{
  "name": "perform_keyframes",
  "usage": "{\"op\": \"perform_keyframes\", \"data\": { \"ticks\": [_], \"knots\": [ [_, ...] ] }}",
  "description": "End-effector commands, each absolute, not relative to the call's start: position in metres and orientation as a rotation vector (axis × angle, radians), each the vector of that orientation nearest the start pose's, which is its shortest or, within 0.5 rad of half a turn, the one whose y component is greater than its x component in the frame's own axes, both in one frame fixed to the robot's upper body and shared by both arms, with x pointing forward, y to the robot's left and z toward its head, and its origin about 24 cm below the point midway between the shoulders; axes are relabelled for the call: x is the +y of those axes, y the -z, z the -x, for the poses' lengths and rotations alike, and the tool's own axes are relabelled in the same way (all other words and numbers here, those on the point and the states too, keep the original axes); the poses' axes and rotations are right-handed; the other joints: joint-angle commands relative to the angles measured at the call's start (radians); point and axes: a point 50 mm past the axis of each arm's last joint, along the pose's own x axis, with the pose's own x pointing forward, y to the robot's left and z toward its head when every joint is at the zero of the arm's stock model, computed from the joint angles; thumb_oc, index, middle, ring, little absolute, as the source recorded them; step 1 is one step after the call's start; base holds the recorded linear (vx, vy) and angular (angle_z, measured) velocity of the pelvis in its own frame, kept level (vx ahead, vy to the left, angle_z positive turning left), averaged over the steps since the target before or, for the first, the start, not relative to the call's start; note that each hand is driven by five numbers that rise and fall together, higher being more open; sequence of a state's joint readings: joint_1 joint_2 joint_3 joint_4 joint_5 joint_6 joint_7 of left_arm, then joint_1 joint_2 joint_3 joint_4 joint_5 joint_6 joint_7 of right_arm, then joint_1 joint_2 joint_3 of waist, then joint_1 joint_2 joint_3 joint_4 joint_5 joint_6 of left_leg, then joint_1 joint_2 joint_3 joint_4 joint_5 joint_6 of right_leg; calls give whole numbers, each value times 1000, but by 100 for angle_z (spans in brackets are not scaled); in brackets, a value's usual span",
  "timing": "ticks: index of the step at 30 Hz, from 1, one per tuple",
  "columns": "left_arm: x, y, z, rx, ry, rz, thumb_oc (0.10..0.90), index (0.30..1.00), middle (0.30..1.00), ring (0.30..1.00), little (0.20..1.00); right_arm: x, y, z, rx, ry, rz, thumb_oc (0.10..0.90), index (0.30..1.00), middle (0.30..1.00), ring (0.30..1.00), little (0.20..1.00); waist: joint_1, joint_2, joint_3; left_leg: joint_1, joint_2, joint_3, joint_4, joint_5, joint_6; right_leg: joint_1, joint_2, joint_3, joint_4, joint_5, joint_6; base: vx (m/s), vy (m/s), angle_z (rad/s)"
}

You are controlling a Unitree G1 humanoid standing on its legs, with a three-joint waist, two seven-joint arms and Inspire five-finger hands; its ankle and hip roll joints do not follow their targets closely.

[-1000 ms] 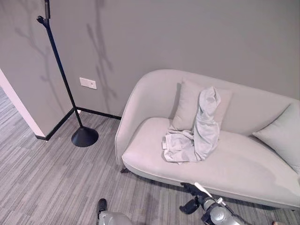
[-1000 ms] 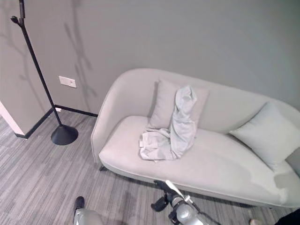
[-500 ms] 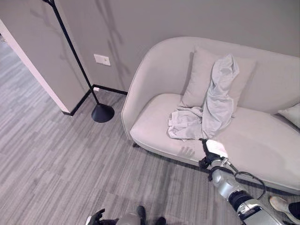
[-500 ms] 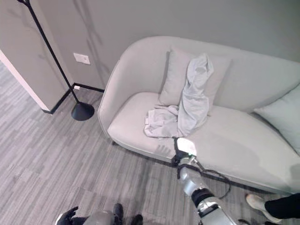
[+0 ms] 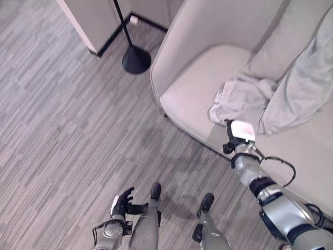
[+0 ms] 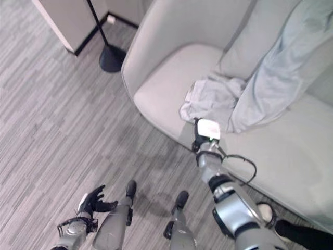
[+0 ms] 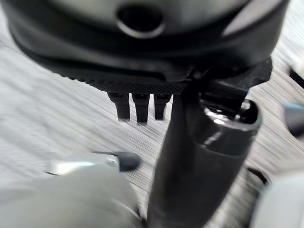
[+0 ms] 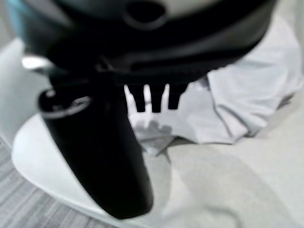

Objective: Hang the clothes on the sofa on the clothes rack.

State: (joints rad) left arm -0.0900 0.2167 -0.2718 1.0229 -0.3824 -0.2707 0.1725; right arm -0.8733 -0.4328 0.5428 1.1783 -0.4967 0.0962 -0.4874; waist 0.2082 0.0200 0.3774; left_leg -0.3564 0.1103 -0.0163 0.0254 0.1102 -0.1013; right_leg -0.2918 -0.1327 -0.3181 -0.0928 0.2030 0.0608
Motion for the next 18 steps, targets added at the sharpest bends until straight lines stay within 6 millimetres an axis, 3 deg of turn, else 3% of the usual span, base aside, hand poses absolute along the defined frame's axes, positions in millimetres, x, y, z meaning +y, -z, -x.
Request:
{"op": "perform_keyframes", "data": {
  "ticks": [1, 6, 11, 15, 16, 18],
  "knots": [
    [197, 125, -175, 705, -159, -163, 800, 900, 900, 900, 900, -256, -137, -392, -40, 498, 1428, 800, 900, 900, 900, 900, 25, -17, -60, -56, -40, -9, -83, 16, 16, 44, -82, -15, 6, -106, 97, 16, 11, 17],
    [190, 116, -192, 647, -135, -174, 800, 900, 900, 900, 900, -260, -153, -396, -35, 546, 1426, 800, 900, 900, 900, 900, 41, -13, -47, -92, -40, -18, -96, 34, 10, 12, -78, -17, 6, -105, 100, 3, 5, 12],
    [185, 106, -207, 584, -120, -175, 800, 900, 900, 900, 900, -258, -152, -397, -32, 551, 1398, 800, 900, 900, 900, 900, 46, -10, -45, -107, -43, -26, -100, 40, 8, 3, -74, -20, 6, -110, 99, 21, 1, 6],
    [190, 106, -206, 589, -160, -184, 800, 900, 900, 900, 900, -220, -133, -397, -134, 453, 1314, 800, 900, 900, 900, 900, 26, -22, -60, -84, -44, -28, -102, 28, 9, 24, -69, -16, 6, -120, 95, 45, -5, 4],
    [195, 113, -198, 633, -204, -177, 800, 900, 900, 900, 900, -196, -126, -393, -231, 380, 1270, 800, 900, 900, 900, 900, 8, -35, -68, -63, -40, -21, -102, 19, 9, 35, -64, -6, 6, -126, 91, 39, -21, -3],
    [198, 117, -193, 661, -226, -173, 800, 900, 900, 900, 900, -185, -118, -386, -268, 335, 1253, 800, 900, 900, 900, 900, -2, -43, -73, -47, -36, -14, -102, 12, 9, 45, -61, -1, 6, -130, 89, 47, -20, -4]
  ]
}}
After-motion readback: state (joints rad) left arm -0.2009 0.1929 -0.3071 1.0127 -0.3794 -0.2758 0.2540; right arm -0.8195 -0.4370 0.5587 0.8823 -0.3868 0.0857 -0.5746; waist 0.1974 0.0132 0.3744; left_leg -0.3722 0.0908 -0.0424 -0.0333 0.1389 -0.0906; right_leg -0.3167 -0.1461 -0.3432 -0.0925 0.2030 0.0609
